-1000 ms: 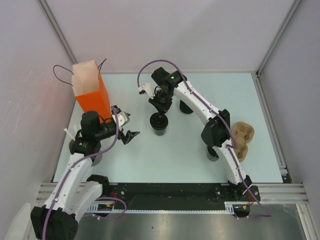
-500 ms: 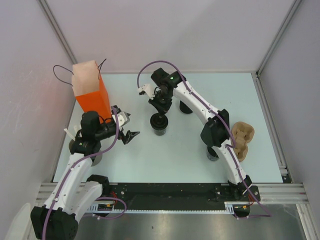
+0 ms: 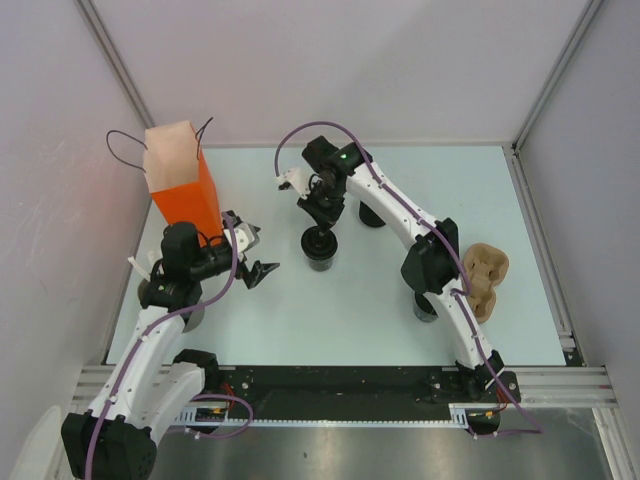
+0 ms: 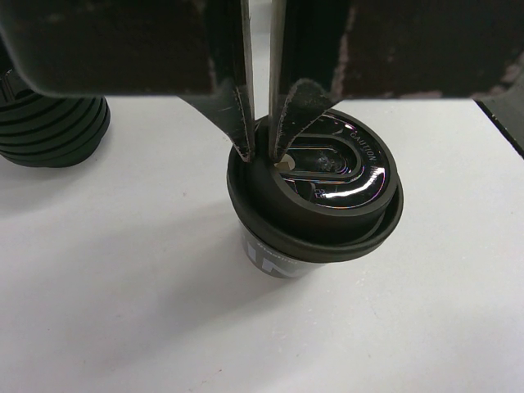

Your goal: Pack the takeout coffee

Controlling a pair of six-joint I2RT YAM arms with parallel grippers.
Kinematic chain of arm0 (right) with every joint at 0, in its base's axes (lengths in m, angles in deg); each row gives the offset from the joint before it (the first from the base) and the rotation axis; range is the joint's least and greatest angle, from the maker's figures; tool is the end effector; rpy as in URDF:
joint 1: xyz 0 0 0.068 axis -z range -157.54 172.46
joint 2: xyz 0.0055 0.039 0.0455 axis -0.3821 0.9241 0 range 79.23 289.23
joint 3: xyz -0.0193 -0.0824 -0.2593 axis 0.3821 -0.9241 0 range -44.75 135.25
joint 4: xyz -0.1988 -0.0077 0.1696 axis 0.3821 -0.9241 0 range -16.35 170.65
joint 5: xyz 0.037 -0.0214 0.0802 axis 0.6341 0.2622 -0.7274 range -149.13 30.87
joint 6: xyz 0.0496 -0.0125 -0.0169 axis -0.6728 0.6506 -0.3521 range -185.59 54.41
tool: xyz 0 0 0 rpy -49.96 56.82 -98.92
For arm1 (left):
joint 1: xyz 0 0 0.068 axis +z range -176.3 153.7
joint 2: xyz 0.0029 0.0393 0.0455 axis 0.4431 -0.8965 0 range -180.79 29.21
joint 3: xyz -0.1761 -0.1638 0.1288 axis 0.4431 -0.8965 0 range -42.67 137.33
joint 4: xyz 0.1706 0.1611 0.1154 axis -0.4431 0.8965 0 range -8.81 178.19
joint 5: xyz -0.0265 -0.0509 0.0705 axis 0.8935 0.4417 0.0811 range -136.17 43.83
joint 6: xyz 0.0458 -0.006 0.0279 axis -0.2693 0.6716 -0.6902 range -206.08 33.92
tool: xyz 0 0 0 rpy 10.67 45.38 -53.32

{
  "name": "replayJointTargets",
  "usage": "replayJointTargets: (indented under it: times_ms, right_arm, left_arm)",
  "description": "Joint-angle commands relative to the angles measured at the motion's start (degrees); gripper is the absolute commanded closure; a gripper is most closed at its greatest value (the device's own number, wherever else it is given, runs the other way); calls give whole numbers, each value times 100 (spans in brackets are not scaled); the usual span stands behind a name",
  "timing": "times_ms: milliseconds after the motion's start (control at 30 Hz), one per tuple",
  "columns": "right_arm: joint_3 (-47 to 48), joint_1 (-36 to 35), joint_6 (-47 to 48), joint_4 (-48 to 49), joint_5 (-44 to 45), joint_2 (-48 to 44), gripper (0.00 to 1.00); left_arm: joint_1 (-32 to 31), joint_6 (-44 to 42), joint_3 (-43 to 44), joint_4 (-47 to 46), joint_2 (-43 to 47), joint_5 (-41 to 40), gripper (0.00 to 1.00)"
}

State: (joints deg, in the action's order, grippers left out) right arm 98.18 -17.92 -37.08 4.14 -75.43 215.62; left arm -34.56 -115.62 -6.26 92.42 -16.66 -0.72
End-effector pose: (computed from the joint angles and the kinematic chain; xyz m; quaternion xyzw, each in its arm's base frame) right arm 0.3626 0.3217 0.2815 -0.5717 0.7899 0.1567 0.1568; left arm 0.1748 -0.0509 0.2868 0.4536 0.6466 -0.2155 0.5742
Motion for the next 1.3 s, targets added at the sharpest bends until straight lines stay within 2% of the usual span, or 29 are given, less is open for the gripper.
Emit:
replayJointTargets:
  times_ms: [0,733,967,1267]
  right_arm:
    - [50,-14,-30,-250,47,1,89]
    - [42,-31,31,-356,65,-227,88]
    - [-108,-102,84,-312,469,-368,88]
    - [-134,-180,154,-329,522,-579,88]
  left_arm:
    - [60,-105,-19,-156,8,210,0]
    - [69,-105,-28,-164,-19,218,0]
    - [69,-96,-19,-173,-45,219,0]
    - [69,-96,-19,-164,-45,245,0]
